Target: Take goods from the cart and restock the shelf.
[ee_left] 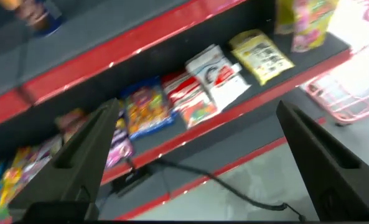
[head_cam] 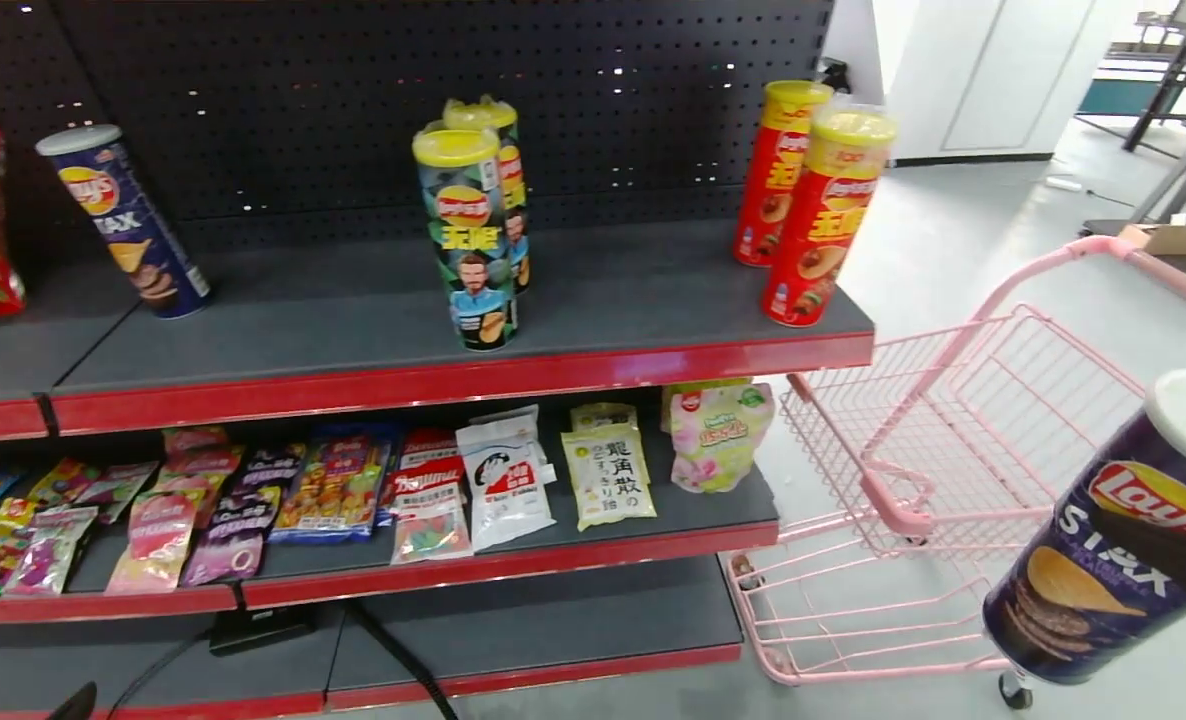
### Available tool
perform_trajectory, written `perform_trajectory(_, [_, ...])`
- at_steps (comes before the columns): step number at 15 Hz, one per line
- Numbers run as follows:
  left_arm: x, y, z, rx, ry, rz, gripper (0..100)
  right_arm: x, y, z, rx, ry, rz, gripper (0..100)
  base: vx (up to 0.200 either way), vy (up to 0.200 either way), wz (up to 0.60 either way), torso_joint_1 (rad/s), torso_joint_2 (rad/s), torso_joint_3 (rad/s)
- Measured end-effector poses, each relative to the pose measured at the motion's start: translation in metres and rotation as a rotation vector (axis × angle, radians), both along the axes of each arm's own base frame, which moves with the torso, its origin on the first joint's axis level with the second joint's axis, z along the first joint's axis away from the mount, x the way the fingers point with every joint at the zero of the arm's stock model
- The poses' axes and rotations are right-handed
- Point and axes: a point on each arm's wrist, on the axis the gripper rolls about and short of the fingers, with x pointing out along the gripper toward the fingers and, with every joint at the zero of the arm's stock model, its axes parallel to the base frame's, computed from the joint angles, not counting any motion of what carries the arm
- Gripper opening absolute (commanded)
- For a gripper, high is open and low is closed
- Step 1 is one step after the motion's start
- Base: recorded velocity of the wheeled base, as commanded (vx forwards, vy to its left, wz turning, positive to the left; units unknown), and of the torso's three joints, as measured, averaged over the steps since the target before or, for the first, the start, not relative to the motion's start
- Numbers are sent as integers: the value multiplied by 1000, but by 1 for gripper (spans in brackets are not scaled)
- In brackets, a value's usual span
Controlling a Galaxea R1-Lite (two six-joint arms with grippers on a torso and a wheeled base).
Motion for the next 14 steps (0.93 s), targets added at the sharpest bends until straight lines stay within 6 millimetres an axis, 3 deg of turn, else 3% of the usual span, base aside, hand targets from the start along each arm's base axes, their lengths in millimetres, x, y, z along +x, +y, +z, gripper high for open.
perform_trajectory(5, [0,0,1,-1,-2,-2,100,-2,0,1,20,-7,15,0,0,0,0,0,0,0])
perform_trajectory(14, [-1,0,0,-2,-6,-3,100,-21,-1,-9,72,-11,83,0,0,200,0,2,1,2])
